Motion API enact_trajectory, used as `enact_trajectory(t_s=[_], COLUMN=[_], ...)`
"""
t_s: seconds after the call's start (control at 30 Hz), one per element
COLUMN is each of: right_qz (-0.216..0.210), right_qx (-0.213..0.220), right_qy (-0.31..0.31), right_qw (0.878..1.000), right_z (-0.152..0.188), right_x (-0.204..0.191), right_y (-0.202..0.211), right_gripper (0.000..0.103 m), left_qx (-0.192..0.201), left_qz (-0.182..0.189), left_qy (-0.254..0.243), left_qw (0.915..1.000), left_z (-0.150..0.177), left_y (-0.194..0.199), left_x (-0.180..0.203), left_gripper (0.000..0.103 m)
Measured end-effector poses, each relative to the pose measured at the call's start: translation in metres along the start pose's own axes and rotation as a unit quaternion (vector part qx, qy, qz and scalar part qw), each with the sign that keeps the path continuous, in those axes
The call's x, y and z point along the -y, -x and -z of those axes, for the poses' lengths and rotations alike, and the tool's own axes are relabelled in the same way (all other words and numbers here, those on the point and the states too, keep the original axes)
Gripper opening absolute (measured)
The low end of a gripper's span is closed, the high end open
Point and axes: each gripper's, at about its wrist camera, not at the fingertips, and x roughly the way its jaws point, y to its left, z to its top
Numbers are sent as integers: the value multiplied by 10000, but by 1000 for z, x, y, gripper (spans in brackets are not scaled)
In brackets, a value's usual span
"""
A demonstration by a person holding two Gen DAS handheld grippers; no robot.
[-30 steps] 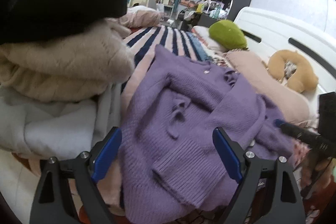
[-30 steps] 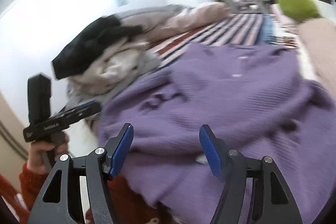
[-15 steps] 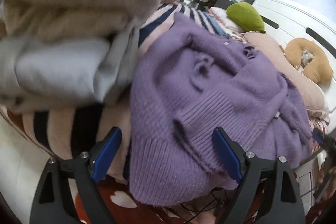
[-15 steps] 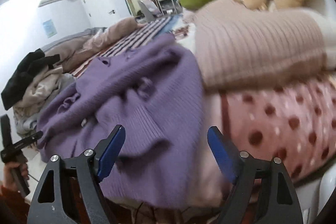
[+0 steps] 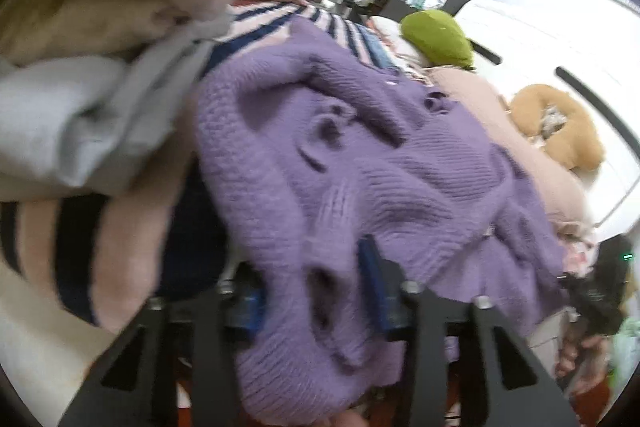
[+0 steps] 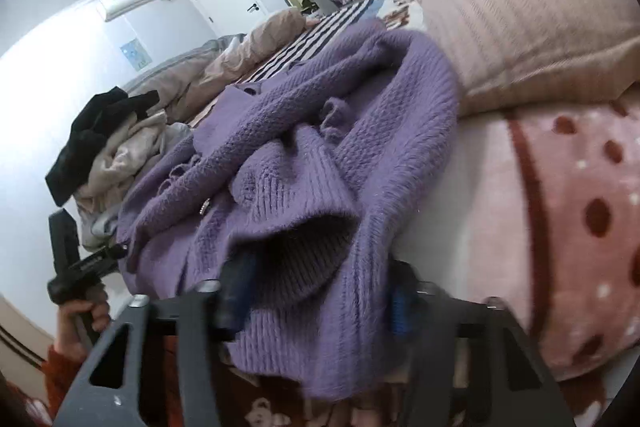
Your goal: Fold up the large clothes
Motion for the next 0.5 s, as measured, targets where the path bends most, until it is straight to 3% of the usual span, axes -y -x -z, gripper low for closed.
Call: enact_trajectory(t_s=[0.07, 0.4, 0.5], right_qz=[-216, -1386, -1498], right_qx=[5, 530, 652], right_qy=[-154, -581, -511], right_qw=[9996, 9872, 9852], right_z=[1, -11, -21], right_x=[-2, -11, -21], right_y=[-2, 41, 53], right_gripper=[15, 10, 10], left_qx=[5, 858, 1037], left_qz=[116, 756, 819], left_qy=[17, -27, -146], left_qw=[9999, 9934, 9911], left_z=[-1, -22, -31], left_y=[3, 64, 81], left_x=[0, 26, 35], left_gripper=[22, 16, 15])
